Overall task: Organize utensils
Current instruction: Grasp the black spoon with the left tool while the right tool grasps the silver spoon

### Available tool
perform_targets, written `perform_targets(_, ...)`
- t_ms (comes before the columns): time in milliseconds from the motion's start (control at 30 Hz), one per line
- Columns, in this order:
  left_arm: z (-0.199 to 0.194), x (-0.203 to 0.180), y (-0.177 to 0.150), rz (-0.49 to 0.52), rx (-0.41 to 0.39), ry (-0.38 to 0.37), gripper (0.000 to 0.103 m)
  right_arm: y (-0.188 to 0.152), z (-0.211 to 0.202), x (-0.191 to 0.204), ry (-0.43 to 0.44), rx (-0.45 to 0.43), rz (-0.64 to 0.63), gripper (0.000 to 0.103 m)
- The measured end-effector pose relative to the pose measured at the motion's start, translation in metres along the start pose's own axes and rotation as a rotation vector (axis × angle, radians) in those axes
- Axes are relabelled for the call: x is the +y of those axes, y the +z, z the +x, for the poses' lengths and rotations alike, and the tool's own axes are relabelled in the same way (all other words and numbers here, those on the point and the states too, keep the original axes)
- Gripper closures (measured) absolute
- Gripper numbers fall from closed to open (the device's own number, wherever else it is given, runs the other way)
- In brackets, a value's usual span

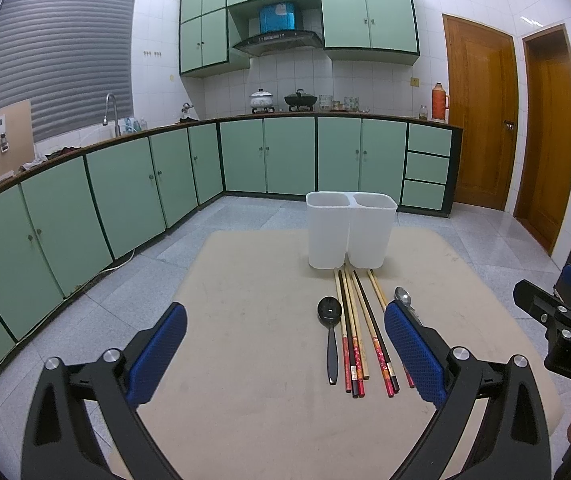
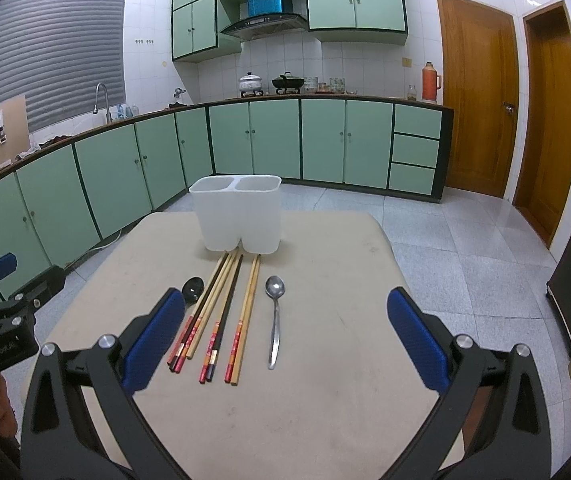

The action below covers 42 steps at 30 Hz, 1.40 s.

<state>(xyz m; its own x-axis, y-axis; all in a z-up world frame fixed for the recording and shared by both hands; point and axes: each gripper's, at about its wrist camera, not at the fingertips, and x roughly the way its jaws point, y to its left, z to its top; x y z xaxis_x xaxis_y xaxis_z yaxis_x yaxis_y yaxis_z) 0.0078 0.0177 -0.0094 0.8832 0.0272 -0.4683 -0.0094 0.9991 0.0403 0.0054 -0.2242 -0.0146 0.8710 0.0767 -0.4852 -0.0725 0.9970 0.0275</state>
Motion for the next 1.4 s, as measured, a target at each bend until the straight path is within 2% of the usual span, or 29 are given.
perform_targets(33, 0.003, 0.001, 0.000, 0.003, 0.004, 0.000, 0.006, -0.008, 0.013, 0.000, -0.001, 0.005, -0.001, 0.005)
perform_targets(200, 0.026, 0.004, -0.001, 0.020, 0.047, 0.008, 0.006, -0.003, 0.032, -0.004, -0.020, 0.036, -0.007, 0.005)
perform_targets(300, 0.045, 0.005, 0.003, 0.025, 0.070, 0.021, 0.006, 0.002, 0.050, -0.009, -0.031, 0.084, 0.004, 0.005)
perform_targets(433, 0.078, 0.003, 0.010, 0.045, 0.096, 0.035, 0.006, 0.007, 0.083, -0.017, -0.003, 0.153, 0.038, 0.005)
perform_targets(667, 0.134, -0.006, 0.012, 0.066, 0.181, -0.007, 0.006, 0.011, 0.143, -0.019, 0.062, 0.273, 0.035, 0.008)
perform_targets(800, 0.162, -0.009, 0.008, 0.060, 0.239, -0.040, 0.006, 0.009, 0.176, -0.018, 0.104, 0.353, 0.020, 0.022)
perform_targets(1067, 0.190, -0.011, 0.000, 0.052, 0.317, -0.080, 0.009, 0.002, 0.226, -0.009, 0.143, 0.504, -0.034, 0.040)
perform_targets(1267, 0.197, -0.012, -0.005, 0.040, 0.342, -0.101, 0.009, 0.001, 0.245, -0.008, 0.153, 0.560, -0.026, 0.049)
perform_targets(1367, 0.200, -0.014, -0.005, 0.046, 0.348, -0.105, 0.009, 0.002, 0.247, -0.007, 0.140, 0.559, -0.041, 0.053)
perform_targets(1400, 0.202, -0.016, -0.006, 0.049, 0.352, -0.106, 0.009, 0.002, 0.249, -0.005, 0.138, 0.557, -0.049, 0.059)
